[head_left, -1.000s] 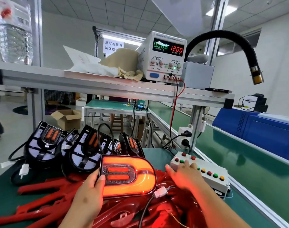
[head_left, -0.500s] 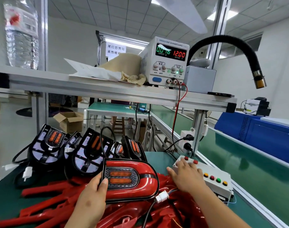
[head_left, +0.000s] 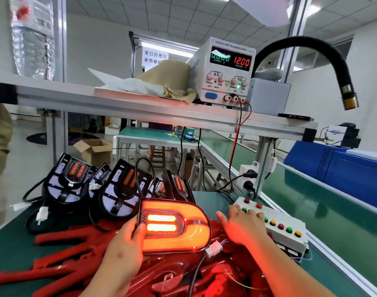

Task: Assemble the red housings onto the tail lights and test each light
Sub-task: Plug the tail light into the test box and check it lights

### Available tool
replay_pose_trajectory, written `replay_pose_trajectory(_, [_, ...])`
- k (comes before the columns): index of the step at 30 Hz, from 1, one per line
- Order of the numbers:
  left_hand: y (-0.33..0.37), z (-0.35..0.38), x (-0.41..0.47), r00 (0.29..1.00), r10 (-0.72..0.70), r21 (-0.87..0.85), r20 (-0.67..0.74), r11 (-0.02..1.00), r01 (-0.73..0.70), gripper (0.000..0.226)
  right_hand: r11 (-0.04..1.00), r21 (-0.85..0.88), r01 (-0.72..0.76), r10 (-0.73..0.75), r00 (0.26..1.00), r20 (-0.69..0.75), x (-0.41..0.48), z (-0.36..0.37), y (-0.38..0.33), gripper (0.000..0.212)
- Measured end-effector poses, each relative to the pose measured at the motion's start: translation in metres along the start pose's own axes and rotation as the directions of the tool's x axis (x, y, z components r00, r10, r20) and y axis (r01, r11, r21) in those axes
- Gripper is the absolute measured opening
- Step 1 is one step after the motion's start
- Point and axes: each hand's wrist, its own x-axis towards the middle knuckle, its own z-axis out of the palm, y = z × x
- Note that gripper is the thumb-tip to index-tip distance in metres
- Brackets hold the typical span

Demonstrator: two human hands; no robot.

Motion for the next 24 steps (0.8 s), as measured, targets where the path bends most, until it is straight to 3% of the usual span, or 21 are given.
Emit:
replay_pose_trajectory(15, [0.000, 0.002, -0.002, 0.999, 0.033, 0.007, 0.024, 0.999, -0.033, 0.029, 0.999, 0.036, -0.017, 0.016, 0.999, 0.032, 0.001, -0.001, 0.002, 0.073])
replay_pose_trajectory(21, [0.002, 0.000, -0.003, 0.999, 0.012, -0.008, 0.037, 1.000, -0.012, 0.028, 0.965, 0.259, -0.044, 0.034, 0.998, 0.045, 0.000, -0.014, 0.010, 0.052])
replay_pose_trajectory(24, [0.003, 0.000, -0.005, 0.999, -0.002, -0.015, 0.046, 1.000, 0.003, 0.031, 0.956, 0.287, -0.057, 0.071, 0.997, -0.040, -0.007, -0.025, 0.028, 0.043])
